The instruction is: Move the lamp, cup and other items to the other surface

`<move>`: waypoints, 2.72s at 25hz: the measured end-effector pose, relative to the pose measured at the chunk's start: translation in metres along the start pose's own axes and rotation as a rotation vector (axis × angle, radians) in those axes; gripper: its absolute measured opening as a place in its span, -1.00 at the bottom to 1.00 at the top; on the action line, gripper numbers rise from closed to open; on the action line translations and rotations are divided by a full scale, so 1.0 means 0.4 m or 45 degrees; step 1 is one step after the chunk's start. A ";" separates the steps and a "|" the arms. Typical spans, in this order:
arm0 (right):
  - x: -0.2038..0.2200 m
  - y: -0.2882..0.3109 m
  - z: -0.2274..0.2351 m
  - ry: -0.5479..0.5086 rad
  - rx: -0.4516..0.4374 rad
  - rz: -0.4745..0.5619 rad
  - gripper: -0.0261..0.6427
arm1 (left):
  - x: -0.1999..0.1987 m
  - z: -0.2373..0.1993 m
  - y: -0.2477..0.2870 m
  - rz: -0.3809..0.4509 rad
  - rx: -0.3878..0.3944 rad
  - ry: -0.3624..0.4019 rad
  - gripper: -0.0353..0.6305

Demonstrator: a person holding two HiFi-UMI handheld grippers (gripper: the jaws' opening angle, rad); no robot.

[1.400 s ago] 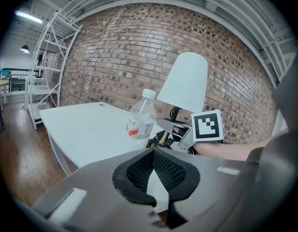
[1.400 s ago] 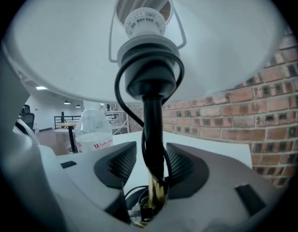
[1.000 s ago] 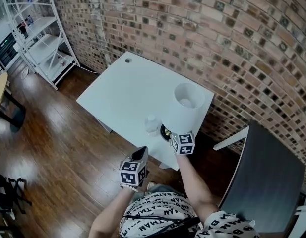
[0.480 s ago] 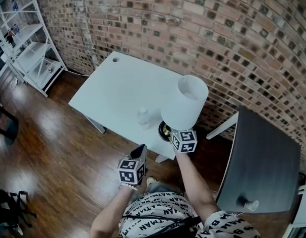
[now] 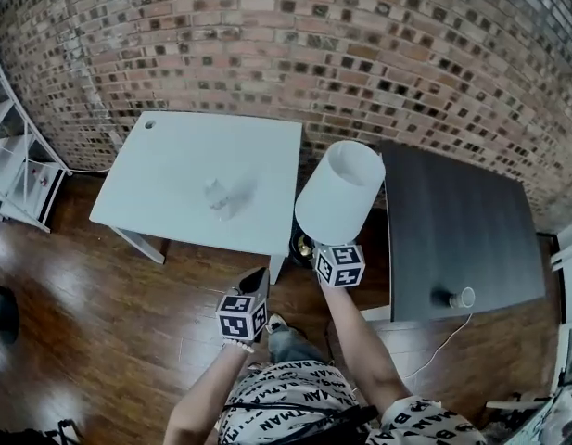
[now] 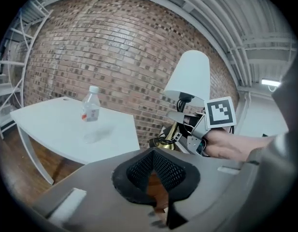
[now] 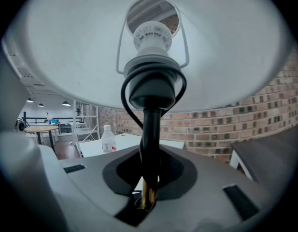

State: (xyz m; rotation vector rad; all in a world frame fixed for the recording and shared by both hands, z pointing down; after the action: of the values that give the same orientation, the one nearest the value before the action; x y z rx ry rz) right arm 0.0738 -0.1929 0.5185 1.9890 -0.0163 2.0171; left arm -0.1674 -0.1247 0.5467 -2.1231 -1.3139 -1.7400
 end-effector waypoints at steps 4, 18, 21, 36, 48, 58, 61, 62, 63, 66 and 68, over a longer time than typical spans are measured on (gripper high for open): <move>0.028 -0.177 0.037 0.037 0.150 0.000 -0.77 | 0.041 0.102 -0.020 -0.042 0.144 0.073 -0.89; 0.118 -0.682 0.284 0.139 0.640 0.029 -0.77 | 0.161 0.481 0.062 -0.215 0.564 0.315 -0.89; 0.127 -0.747 0.358 0.153 0.703 0.036 -0.77 | 0.161 0.558 0.108 -0.229 0.610 0.348 -0.89; 0.218 -0.809 0.736 0.200 0.897 0.012 -0.78 | 0.135 0.773 0.382 -0.287 0.717 0.463 -0.89; 0.299 -0.759 0.905 0.241 0.935 0.003 -0.77 | 0.123 0.810 0.545 -0.352 0.690 0.486 -0.89; 0.303 -0.757 0.893 0.220 0.942 0.033 -0.78 | 0.124 0.828 0.586 -0.385 0.685 0.475 -0.89; 0.311 -0.754 0.882 0.200 0.945 0.045 -0.78 | 0.130 0.833 0.586 -0.387 0.690 0.475 -0.89; 0.314 -0.754 0.877 0.195 0.948 0.050 -0.78 | 0.131 0.834 0.585 -0.387 0.692 0.476 -0.89; 0.317 -0.754 0.872 0.188 0.951 0.053 -0.78 | 0.133 0.835 0.583 -0.388 0.695 0.476 -0.89; 0.327 -0.754 0.858 0.172 0.965 0.063 -0.76 | 0.133 0.833 0.580 -0.391 0.697 0.472 -0.89; 0.333 -0.757 0.851 0.164 0.973 0.067 -0.73 | 0.135 0.832 0.578 -0.389 0.694 0.463 -0.89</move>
State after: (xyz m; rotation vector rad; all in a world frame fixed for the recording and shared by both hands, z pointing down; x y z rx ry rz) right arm 0.4746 0.0480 0.5993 2.2544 0.8552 2.4113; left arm 0.2339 -0.0526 0.5757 -1.3055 -1.7976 -1.5200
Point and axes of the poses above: the fingertips, and each gripper's own axes: y forward along the fingers, z to its right, x out of its underside, the point moved 10 cm from there along -y, backward along the fingers, and after that the axes turned 1 degree about -z, right-handed, at the moved point
